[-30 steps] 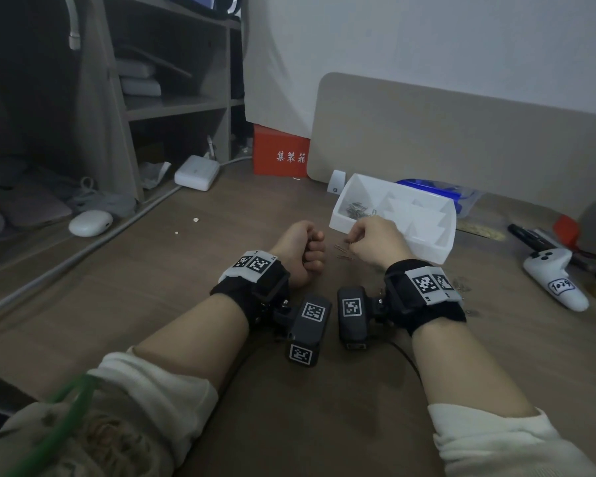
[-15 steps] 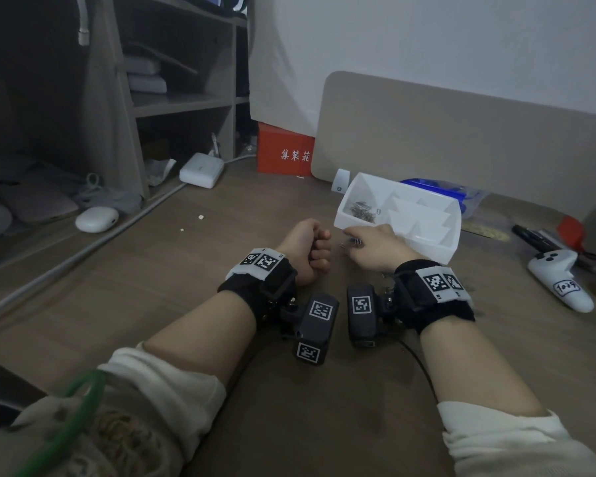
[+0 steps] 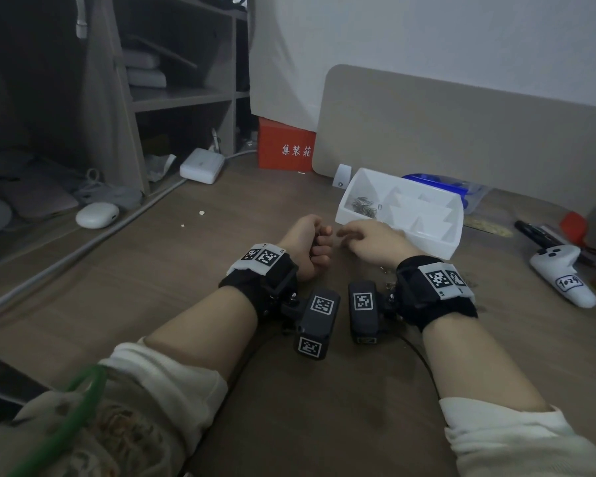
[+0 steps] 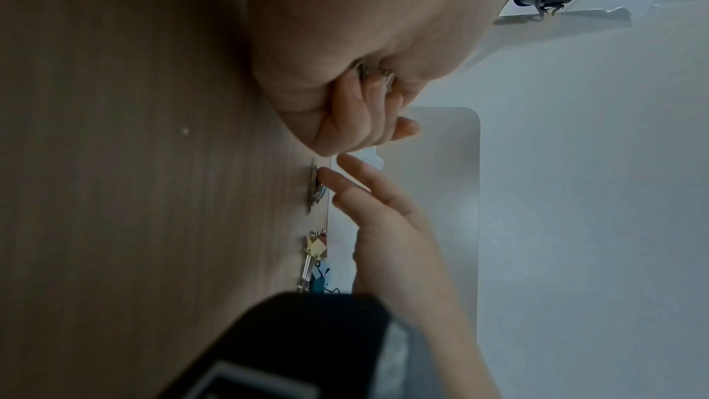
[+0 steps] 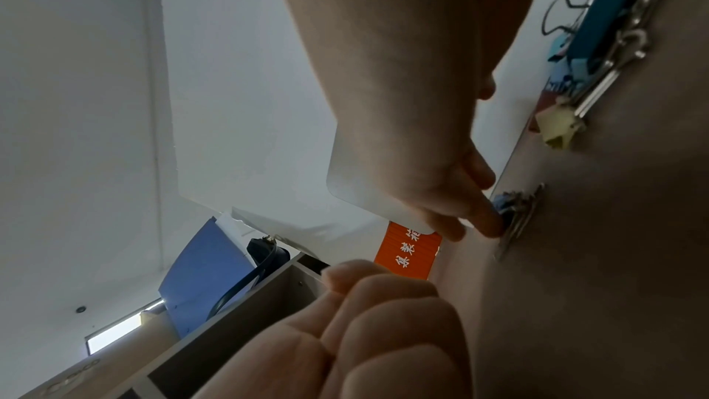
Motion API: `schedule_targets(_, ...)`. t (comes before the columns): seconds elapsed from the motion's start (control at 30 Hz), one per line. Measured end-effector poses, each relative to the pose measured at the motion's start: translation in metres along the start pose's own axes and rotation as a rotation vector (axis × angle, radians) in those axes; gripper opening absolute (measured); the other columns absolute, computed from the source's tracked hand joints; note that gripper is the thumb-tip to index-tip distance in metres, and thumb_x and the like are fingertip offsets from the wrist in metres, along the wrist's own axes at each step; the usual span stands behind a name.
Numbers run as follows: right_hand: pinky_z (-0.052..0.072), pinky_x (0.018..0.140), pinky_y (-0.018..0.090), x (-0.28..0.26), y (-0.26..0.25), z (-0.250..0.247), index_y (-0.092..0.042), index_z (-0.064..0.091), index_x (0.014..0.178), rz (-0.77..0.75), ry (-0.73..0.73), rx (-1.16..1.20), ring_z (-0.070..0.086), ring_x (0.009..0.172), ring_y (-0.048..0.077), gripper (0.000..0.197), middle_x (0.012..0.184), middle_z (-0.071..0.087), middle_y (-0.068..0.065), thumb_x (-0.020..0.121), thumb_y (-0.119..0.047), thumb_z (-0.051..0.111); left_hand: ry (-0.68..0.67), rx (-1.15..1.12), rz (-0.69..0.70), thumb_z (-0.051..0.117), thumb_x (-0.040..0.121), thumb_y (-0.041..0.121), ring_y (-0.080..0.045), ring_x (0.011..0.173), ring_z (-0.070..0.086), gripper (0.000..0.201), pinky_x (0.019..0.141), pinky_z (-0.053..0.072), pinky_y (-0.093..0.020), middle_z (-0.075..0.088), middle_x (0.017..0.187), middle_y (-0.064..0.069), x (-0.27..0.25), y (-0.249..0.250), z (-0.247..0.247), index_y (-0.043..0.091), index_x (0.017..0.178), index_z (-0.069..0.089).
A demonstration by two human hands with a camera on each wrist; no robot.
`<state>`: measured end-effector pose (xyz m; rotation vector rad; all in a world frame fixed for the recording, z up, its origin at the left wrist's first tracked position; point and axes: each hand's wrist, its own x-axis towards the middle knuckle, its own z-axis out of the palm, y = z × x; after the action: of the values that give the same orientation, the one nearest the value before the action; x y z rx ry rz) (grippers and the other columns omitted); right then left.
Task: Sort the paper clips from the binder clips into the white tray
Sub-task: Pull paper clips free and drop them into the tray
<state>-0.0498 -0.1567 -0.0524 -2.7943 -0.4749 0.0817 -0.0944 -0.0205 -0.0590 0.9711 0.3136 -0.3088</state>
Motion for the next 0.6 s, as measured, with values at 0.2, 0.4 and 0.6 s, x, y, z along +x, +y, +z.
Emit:
schedule_targets(0.2, 0.025, 0.089, 0.034, 0.007, 0.014, -0.001, -0.039, 0.063, 0.112, 0.014, 0.121, 0.058, 0.049, 0.121, 0.022, 0.036, 0.128, 0.06, -0.007, 0.09, -0.018, 0.045, 0.002, 0.0, 0.004, 0.029, 0.098, 0.028, -0.006, 0.026, 0.019, 0.038, 0.029, 0.011, -0.012, 0.028, 0.039, 0.006, 0.0, 0.0, 0.0, 0.015, 0.063, 0.038)
schedule_targets(0.4, 0.042, 0.101, 0.038, 0.004, 0.011, 0.002, -0.034, 0.057, 0.127, -0.022, -0.073, -0.088, 0.05, 0.12, 0.028, 0.038, 0.136, 0.054, 0.005, 0.09, -0.026, 0.049, 0.006, 0.009, 0.0, 0.029, 0.098, 0.029, -0.006, 0.026, 0.019, 0.039, 0.03, 0.011, -0.012, 0.028, 0.038, 0.006, 0.0, 0.0, 0.0, 0.015, 0.063, 0.037)
schedule_targets(0.6, 0.044, 0.092, 0.03, 0.007, 0.016, 0.006, -0.027, 0.067, 0.103, -0.076, 0.007, -0.011, 0.056, 0.11, 0.022, 0.025, 0.118, 0.064, 0.0, 0.088, -0.011, 0.055, 0.004, 0.015, -0.001, 0.029, 0.098, 0.029, -0.006, 0.026, 0.018, 0.038, 0.03, 0.011, -0.011, 0.027, 0.039, 0.006, -0.001, 0.0, 0.001, 0.016, 0.062, 0.037)
